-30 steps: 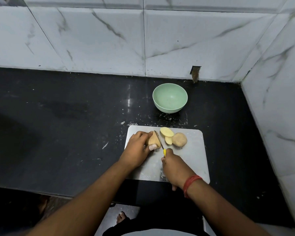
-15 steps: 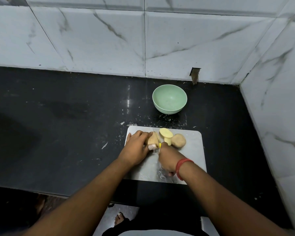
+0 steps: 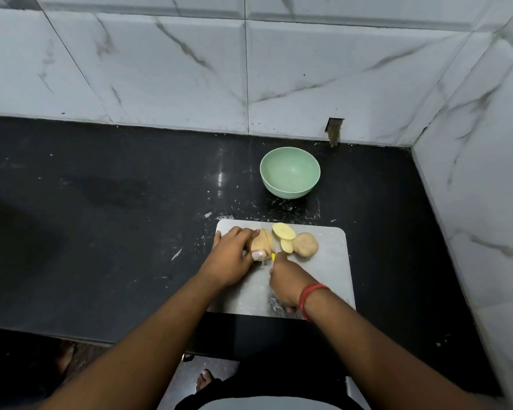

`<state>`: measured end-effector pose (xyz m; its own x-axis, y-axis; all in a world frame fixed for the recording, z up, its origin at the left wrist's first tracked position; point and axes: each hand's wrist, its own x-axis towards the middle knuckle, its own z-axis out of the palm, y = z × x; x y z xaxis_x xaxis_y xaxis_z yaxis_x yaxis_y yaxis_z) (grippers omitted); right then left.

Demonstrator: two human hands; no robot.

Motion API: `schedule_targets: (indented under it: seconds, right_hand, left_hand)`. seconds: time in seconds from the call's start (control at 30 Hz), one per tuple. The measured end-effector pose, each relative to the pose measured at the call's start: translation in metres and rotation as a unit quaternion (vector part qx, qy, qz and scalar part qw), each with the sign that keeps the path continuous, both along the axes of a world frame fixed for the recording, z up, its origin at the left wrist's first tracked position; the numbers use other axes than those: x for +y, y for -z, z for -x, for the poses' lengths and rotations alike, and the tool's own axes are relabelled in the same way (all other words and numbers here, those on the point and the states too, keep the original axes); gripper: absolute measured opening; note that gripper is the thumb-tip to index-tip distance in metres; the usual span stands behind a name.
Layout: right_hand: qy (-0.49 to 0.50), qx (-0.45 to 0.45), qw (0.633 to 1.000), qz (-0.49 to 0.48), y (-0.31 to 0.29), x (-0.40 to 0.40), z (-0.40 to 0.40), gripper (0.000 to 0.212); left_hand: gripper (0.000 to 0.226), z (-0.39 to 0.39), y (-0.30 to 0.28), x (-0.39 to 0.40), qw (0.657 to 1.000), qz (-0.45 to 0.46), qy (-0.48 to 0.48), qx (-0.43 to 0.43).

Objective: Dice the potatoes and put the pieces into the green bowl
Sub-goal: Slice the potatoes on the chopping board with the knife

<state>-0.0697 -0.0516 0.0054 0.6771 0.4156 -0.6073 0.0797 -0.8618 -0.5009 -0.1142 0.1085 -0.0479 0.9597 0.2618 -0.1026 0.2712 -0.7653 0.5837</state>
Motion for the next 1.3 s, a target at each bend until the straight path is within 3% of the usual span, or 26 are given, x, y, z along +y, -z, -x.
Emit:
schedule_targets:
  seconds: [0.13, 0.33, 0.57, 0.77, 0.9, 1.3]
  right_hand:
    - [-0.076, -0.011, 0.996, 0.039, -0.003, -0.009, 0.005, 0.033]
    - [-0.076, -0.033, 0.996, 0.02, 0.011, 0.003, -0.011, 0.019]
    - [-0.078, -0.021, 0.996, 0.039, 0.007, -0.029, 0.014, 0.034]
    - [-0.085, -0.006, 0.992, 0.088, 0.007, -0.008, 0.002, 0.045]
    - [-0.095, 0.002, 0.99, 0.1, 0.009, -0.013, 0.005, 0.042]
    - [-0.033, -0.012, 0.999, -0.011, -0.012, -0.049, 0.026, 0.015]
  left_hand:
    - [0.043, 0.0, -0.003, 0.0, 1.0, -0.002, 0.0, 0.006]
    - [0.042, -0.003, -0.002, -0.001, 1.0, -0.006, 0.002, 0.006]
    - [0.045, -0.004, -0.006, 0.001, 1.0, -0.005, 0.0, 0.012]
    - [0.045, -0.001, -0.002, 0.001, 1.0, -0.008, -0.003, 0.0]
    - [0.046, -0.002, -0.001, 0.004, 1.0, -0.018, -0.002, 0.002]
    - [0.047, -0.001, 0.0, 0.005, 1.0, -0.011, -0.008, -0.004]
